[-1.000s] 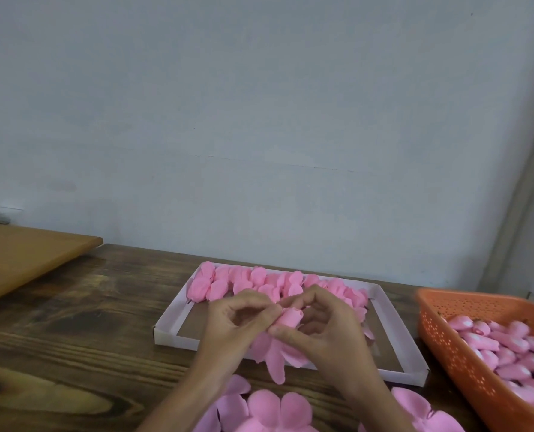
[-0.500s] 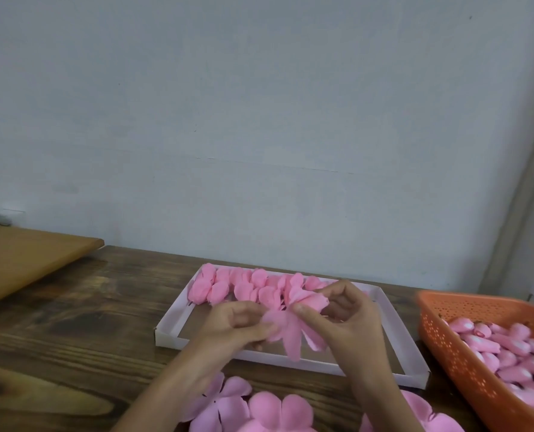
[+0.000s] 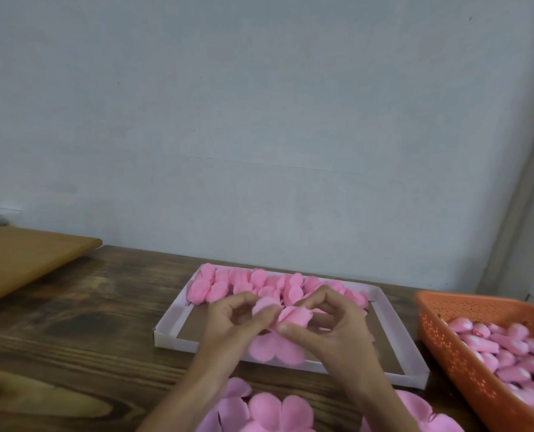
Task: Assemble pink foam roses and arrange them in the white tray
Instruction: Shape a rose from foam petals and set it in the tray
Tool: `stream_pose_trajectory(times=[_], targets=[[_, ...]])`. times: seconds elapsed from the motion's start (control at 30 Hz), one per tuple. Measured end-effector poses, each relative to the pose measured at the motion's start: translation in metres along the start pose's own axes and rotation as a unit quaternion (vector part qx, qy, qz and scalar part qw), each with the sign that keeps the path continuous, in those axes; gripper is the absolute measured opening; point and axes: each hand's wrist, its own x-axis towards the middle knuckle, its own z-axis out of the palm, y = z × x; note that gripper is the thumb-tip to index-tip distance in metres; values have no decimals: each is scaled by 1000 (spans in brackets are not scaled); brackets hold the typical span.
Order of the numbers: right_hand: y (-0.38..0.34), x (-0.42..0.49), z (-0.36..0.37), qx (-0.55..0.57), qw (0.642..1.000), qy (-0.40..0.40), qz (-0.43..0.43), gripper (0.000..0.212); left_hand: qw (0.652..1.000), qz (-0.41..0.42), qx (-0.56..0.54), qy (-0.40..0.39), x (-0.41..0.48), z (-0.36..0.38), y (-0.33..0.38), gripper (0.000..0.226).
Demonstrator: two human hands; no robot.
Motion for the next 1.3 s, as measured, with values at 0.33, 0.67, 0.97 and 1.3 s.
stream_pose_trajectory(times=[0.33, 0.67, 0.97, 1.3], targets=[[-3, 1, 9, 1, 999, 51, 13, 32, 968, -147, -200, 41, 4, 1, -2, 62], [13, -10, 37, -83, 995, -22, -54, 31, 900, -276, -338, 13, -3, 18, -15, 57], [18, -13, 42, -323, 934, 31, -148, 28, 901, -271, -335, 49, -6, 23, -12, 63], [14, -9, 38, -376, 899, -3, -226, 11, 908, -280, -305, 71, -4, 19, -14, 63]])
